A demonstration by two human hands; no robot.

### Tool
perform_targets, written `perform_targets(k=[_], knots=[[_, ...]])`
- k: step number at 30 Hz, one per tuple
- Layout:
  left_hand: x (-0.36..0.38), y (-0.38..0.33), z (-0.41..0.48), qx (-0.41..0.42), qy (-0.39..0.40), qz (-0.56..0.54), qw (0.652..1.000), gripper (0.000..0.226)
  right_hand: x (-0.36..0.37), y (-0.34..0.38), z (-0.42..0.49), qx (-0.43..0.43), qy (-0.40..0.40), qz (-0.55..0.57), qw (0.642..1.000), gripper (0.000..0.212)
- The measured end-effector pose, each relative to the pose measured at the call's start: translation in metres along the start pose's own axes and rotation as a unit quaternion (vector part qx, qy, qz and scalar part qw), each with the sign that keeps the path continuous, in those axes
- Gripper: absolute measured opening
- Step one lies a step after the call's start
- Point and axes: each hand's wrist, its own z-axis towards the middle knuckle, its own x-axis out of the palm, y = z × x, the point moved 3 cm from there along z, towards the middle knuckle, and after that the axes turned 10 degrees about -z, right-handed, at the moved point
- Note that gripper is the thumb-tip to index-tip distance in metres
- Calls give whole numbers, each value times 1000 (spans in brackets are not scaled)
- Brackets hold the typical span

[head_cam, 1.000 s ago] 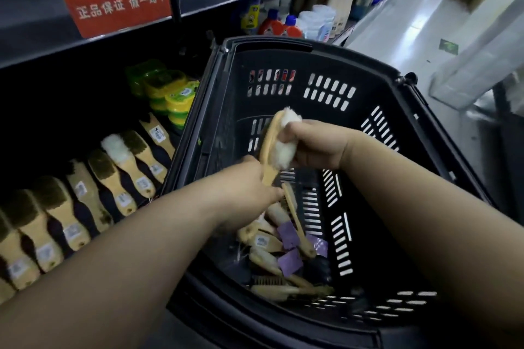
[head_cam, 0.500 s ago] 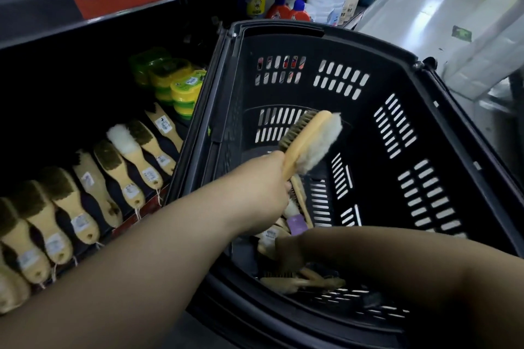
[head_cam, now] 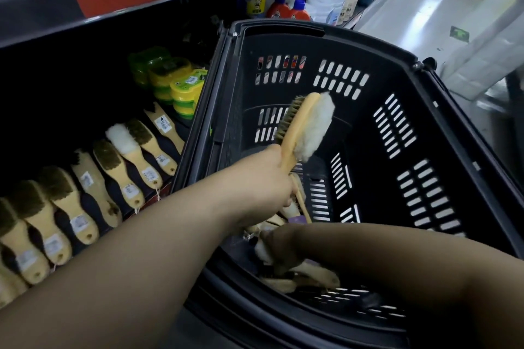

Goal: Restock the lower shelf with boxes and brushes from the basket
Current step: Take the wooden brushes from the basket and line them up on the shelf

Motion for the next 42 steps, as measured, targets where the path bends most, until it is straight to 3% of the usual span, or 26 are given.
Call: perform_targets(k=[2,4,5,7,9,11,15,19,23,28,33,36,39,42], knots=[[-5,-1,0,-1,13,-140,990,28,-28,-21,-22,9,-38,76,996,40],[-9,-4,-2,-5,16,-272,962,32,-60,-53,-49,17,-140,259,956,12],[-11,-5,-3,-6,8,-306,952,34,-72,-72,-65,32,-179,376,908,6],[-13,-4,-1,-1,-14,-321,947,35,-87,-100,-99,29,-215,613,760,10],[-13,-3,1,7,-34,-299,954,35,-92,-114,-127,-47,-237,730,640,16],[-13,-1,3,13,-45,-273,961,33,-96,-113,-143,-128,-247,764,582,22],[-8,0,5,15,-16,-324,946,28,-103,-99,-149,-155,-272,753,578,15],[-8,-3,4,6,-4,-396,918,29,-106,-94,-147,-218,-251,784,524,26],[-8,-3,2,2,-1,-399,917,27,-108,-98,-148,-258,-265,799,474,26],[-8,-4,0,2,-1,-366,930,26,-109,-101,-144,-194,-316,795,480,21],[-11,-1,0,13,42,-352,935,36,-111,-98,-150,-279,-321,796,430,28],[-11,-3,-3,31,77,-320,944,50,-111,-101,-150,-304,-339,781,427,46],[-11,-4,-4,36,42,-333,941,38,-104,-107,-145,-300,-342,774,441,82],[-12,-5,-4,33,-9,-338,940,25,-87,-110,-127,-229,-308,777,499,51]])
